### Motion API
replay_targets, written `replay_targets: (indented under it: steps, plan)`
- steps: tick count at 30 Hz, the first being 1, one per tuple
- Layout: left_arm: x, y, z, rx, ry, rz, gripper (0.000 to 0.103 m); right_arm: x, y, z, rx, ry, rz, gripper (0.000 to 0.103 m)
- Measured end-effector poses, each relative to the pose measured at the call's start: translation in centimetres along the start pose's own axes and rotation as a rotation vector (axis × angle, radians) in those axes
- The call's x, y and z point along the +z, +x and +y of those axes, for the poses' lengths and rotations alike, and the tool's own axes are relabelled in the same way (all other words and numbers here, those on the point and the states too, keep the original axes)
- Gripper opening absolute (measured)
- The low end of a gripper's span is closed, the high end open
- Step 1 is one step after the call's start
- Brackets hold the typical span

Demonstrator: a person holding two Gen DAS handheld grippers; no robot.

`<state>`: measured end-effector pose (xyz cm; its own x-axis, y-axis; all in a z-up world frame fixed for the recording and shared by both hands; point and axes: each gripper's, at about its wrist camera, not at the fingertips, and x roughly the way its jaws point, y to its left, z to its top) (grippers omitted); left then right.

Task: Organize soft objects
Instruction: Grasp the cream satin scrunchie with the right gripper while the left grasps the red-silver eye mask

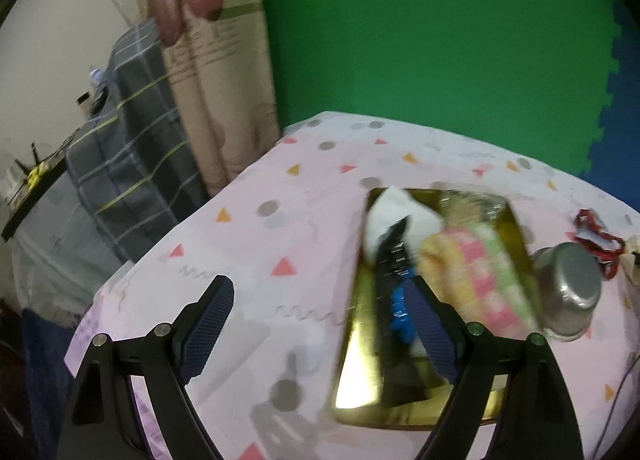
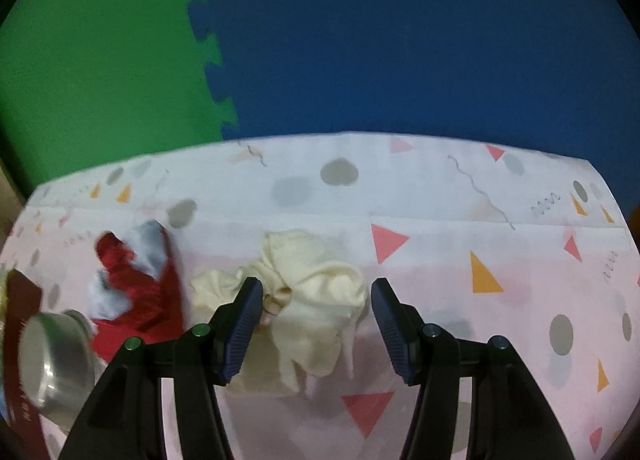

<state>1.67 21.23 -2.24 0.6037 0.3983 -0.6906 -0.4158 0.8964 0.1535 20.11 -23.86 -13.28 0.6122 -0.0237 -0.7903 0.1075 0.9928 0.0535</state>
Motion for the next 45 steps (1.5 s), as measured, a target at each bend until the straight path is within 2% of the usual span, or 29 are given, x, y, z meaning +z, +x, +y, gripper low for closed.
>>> replay_targets:
  steps: [6,11,15,19,31,39,45]
  plan:
    - [0.8,-0.1,-3.3,-0.048,0.047,0.002,0.085,-1.2,0.3,0.4,-0.027,-0.083,-0.013,0.058]
    - [0.9,-0.7,-5.9,-0.088,0.098,0.000,0.085,-1.0,0.7,0.8,-0.037,-0.090,-0.011,0.061]
    - [0.7,-1.4,-8.0,-0.138,0.127,0.005,0.085,-1.1,0.2,0.1,-0.013,-0.088,-0.009,0.061]
    - [0.7,-2.1,-10.2,-0.181,0.160,-0.002,0.085,-1.6,-0.4,-0.4,-0.040,-0.088,-0.009,0.059]
    - [1.1,-3.2,-17.8,-0.320,0.238,-0.004,0.085,-5.4,-4.2,-6.4,-0.142,-0.010,0.007,0.059]
    - [0.3,-2.7,-22.1,-0.357,0.298,0.014,0.085,-9.8,-7.9,-10.8,-0.171,0.043,0.006,0.060]
    - [0.7,-2.0,-25.0,-0.405,0.322,0.023,0.085,-11.4,-9.0,-12.3,-0.167,0.078,-0.016,0.060]
